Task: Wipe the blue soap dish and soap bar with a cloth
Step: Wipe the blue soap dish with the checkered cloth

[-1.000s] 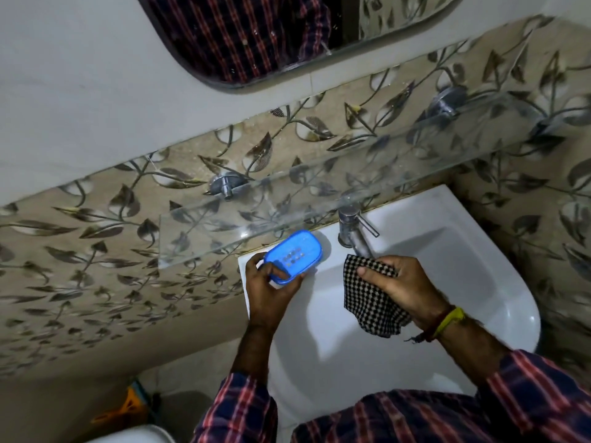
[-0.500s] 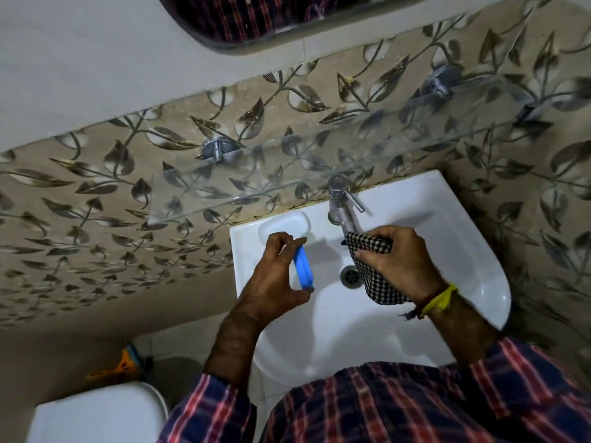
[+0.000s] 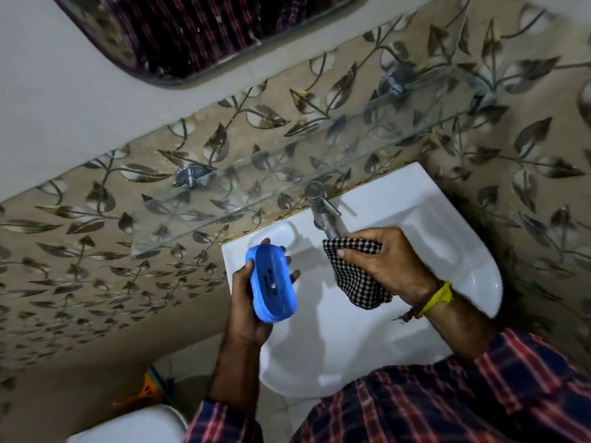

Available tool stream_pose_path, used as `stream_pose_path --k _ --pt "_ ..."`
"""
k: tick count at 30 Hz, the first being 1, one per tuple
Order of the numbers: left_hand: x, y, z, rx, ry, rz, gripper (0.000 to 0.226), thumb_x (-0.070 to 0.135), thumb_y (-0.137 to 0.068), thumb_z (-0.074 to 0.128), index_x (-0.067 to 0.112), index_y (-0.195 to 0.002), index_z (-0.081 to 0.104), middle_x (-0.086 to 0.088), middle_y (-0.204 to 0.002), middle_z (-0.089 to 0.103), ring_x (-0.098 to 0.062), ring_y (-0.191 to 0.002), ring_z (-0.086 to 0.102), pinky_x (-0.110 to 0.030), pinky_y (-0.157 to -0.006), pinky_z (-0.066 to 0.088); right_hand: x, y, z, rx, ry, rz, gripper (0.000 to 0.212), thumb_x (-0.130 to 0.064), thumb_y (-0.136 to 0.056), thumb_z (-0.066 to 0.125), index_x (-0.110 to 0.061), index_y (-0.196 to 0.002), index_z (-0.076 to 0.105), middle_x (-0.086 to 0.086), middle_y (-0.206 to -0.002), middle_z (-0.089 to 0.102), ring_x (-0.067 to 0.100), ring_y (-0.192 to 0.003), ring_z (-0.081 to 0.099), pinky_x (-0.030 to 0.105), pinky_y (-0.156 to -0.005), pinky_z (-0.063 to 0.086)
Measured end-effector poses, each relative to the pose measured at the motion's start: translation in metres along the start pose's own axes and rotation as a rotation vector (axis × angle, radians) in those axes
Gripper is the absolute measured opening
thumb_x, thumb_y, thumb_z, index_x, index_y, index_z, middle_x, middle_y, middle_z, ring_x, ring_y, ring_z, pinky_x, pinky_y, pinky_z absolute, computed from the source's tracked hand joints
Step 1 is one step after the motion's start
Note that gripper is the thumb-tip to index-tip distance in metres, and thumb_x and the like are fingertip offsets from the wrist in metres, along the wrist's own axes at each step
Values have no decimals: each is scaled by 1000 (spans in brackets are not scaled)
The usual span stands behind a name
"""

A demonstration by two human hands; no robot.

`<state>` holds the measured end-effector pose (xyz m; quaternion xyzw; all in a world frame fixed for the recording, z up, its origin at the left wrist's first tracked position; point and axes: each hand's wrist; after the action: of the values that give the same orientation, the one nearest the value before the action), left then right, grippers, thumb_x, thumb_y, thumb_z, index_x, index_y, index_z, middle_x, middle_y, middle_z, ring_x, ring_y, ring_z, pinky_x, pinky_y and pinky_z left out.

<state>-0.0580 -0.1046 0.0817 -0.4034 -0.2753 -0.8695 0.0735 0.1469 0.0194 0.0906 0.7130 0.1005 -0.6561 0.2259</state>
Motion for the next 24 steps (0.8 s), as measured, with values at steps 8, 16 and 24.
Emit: stream_pose_path --k 8,16,24 --pt "-16 -1 33 -4 70 -125 50 41 -97 48 22 -142 59 -14 -143 59 -36 -128 57 -59 -105 44 -38 -6 -8 -99 -21 -46 15 -18 -80 81 -5 -84 74 10 -76 77 17 -67 73 30 -59 59" --pt "-14 -1 57 -56 -177 -11 43 49 -103 41 35 -140 59 -9 -140 64 -27 -121 64 -44 -101 51 -52 -11 8 -209 165 75 27 -26 -73 82 -4 -83 71 16 -81 76 37 -82 73 56 -78 59" --pt "-20 6 66 -170 -285 75 44 48 -105 36 39 -146 50 -7 -146 59 -29 -134 56 -51 -107 48 -53 -1 31 -28 -274 313 23 -12 -71 86 -3 -90 76 15 -85 78 34 -83 75 44 -80 62"
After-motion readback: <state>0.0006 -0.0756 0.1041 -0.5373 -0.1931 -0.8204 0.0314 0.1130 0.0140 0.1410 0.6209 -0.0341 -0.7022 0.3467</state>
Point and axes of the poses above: each hand's wrist, its own y-axis away from the middle knuckle, its own z-axis out of the palm, x = y × z
